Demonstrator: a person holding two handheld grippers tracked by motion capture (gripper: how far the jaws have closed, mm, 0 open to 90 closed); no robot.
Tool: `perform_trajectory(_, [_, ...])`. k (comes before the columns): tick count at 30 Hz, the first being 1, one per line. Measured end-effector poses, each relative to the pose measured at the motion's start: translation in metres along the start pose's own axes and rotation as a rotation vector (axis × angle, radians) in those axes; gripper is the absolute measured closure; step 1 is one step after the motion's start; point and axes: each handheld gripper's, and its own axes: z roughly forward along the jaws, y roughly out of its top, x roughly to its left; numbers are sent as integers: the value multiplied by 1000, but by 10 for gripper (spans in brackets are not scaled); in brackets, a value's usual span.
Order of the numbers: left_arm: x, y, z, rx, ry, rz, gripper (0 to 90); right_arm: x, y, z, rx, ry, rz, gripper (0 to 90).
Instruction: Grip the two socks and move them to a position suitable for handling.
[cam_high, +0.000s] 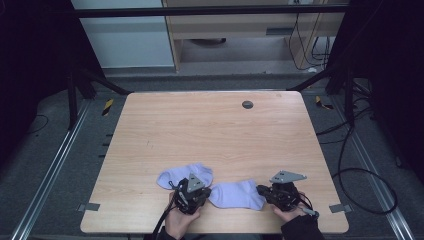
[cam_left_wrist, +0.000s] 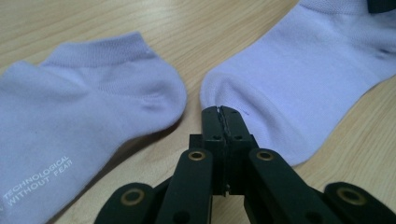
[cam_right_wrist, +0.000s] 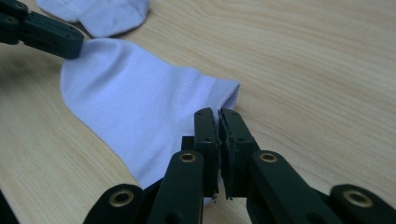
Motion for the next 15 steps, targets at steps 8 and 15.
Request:
perform_trajectory(8, [1, -1, 0, -9, 10, -5, 830, -3, -5, 9, 30, -29, -2, 800])
perform_trajectory(15, [16, 2, -20, -89, 67, -37, 693, -4, 3, 1, -69, -54, 9, 669])
